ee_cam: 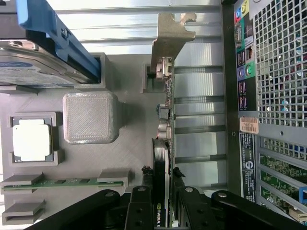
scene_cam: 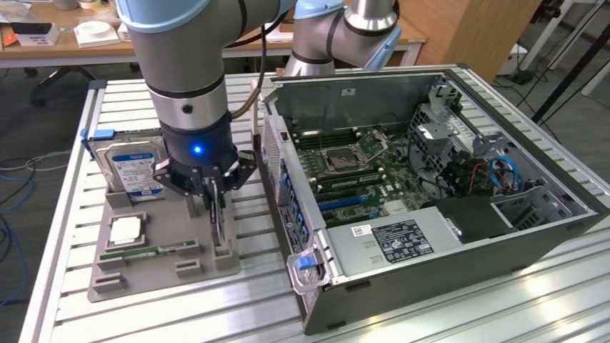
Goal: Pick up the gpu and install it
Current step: 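Pick up the gpu and move the gpu toward the slot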
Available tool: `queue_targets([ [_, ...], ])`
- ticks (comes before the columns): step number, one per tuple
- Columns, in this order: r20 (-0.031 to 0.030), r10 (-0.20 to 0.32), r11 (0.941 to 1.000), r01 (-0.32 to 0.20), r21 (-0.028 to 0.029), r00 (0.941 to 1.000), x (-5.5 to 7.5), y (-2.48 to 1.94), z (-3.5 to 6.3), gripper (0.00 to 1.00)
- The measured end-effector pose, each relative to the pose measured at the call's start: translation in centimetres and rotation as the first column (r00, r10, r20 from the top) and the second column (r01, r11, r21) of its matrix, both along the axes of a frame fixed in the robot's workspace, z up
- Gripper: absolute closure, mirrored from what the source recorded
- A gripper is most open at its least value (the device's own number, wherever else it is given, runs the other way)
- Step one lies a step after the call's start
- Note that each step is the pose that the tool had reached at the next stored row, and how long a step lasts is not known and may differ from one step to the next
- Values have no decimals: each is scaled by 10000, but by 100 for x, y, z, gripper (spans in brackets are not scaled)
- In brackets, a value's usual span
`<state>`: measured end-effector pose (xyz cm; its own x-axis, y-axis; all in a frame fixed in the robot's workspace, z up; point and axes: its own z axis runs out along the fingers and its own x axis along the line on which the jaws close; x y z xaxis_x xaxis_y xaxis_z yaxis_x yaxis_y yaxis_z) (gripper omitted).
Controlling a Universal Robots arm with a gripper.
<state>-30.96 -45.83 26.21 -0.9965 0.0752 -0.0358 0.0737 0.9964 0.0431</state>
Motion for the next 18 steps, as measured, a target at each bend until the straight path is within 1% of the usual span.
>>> queue_targets([
  [6,-1,0,10000,0,-1,10000,0,0,4,74],
  [18,-6,0,10000,0,0,10000,0,0,97,74],
])
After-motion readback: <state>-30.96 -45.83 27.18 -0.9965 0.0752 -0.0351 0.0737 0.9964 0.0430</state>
